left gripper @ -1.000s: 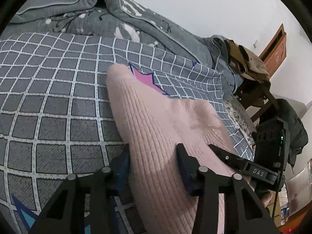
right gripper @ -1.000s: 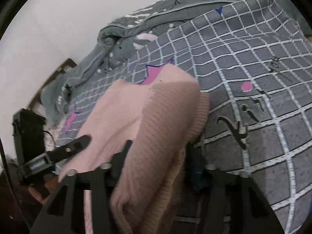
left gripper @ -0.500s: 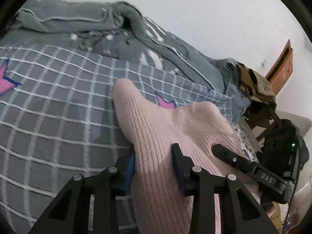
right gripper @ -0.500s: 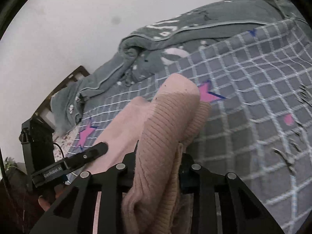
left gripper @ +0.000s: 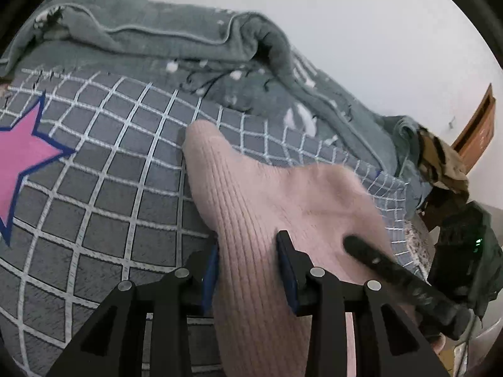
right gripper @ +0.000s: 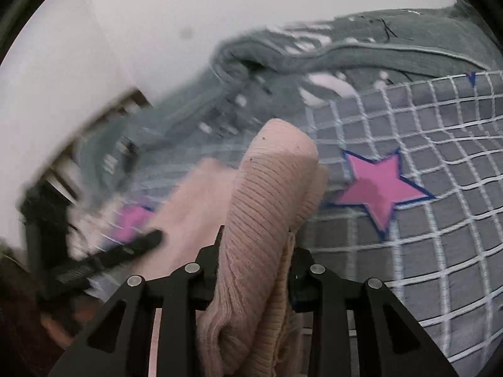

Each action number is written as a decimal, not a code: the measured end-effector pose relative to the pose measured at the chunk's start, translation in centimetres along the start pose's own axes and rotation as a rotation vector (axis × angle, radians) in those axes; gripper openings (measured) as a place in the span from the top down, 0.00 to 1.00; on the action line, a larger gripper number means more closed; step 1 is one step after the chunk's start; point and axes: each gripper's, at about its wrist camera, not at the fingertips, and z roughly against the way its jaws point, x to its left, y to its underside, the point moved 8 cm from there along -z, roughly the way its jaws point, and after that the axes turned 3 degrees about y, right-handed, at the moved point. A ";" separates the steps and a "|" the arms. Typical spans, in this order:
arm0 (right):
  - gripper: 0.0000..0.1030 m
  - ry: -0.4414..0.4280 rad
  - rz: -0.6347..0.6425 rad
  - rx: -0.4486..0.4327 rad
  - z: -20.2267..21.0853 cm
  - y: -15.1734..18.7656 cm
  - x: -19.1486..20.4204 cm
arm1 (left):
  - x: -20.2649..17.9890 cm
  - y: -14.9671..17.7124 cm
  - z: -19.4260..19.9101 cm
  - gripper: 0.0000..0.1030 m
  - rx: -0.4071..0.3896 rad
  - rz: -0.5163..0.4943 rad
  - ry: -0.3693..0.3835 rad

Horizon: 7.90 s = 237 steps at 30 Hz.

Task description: Fold small clothes

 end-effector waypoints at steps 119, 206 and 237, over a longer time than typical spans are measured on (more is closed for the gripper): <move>0.64 0.223 0.213 -0.088 2.0 1.9 -1.0 | -1.5 0.0 0.5 0.24 -0.073 -0.344 -0.301; 0.76 0.305 0.250 -0.139 4.7 6.1 1.0 | -1.3 5.6 6.2 0.25 -0.061 -0.323 -0.078; 0.70 0.198 0.215 -0.125 6.7 7.7 0.8 | -3.5 6.9 7.2 0.24 -0.101 -0.327 -0.066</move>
